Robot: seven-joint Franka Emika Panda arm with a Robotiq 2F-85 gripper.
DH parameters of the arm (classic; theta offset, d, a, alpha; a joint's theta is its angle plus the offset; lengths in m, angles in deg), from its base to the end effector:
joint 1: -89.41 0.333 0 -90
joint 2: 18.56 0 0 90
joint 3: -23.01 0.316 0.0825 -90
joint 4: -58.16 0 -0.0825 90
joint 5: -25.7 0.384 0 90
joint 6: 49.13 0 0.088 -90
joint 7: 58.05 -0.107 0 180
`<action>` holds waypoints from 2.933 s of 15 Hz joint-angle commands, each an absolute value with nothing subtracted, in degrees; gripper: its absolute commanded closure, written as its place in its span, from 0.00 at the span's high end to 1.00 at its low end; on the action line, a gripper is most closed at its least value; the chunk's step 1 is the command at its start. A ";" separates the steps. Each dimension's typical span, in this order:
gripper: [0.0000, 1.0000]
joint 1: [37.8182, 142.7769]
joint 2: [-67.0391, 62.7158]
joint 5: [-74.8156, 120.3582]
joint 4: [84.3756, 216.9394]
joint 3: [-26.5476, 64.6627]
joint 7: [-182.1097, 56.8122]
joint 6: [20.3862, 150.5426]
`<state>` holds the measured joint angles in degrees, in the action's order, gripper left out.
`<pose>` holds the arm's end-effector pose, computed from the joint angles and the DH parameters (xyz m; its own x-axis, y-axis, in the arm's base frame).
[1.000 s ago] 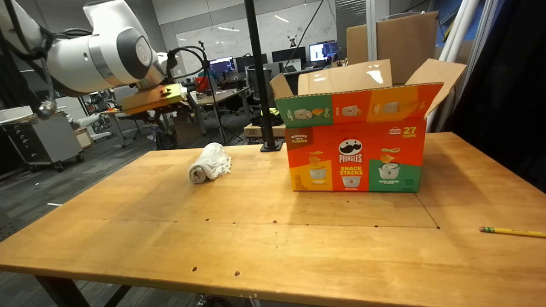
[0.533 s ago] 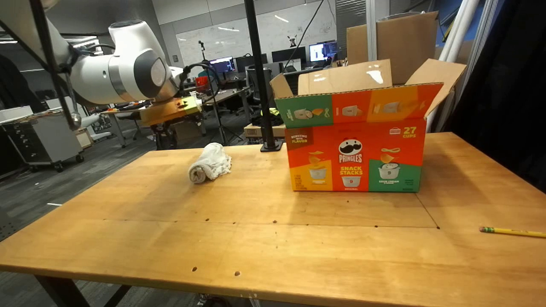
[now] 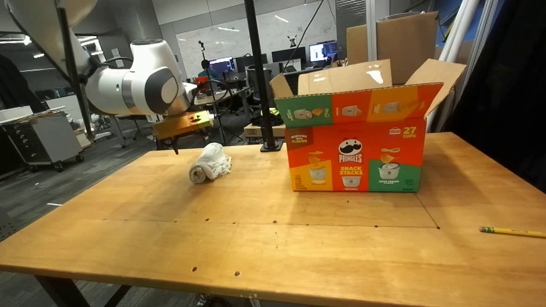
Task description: Place the white cloth inside the orange box
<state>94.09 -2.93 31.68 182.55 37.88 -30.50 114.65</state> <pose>0.5669 0.1907 0.3160 0.6836 0.5988 0.4173 0.6352 -0.7697 0.0640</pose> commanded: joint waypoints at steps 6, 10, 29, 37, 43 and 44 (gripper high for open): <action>1.00 88.71 -2.42 32.34 184.34 42.84 -25.06 114.93; 1.00 86.98 -2.95 32.53 186.74 44.08 -21.44 114.88; 0.05 85.31 -9.73 32.91 193.27 42.59 -19.47 112.77; 0.06 89.59 -21.47 28.53 193.30 35.94 -21.80 110.61; 0.06 90.28 -29.04 17.32 190.53 30.30 -30.91 110.19; 0.06 90.13 -29.99 15.86 189.89 29.76 -32.64 110.13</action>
<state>89.39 -26.32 20.44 191.45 31.89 -27.27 111.57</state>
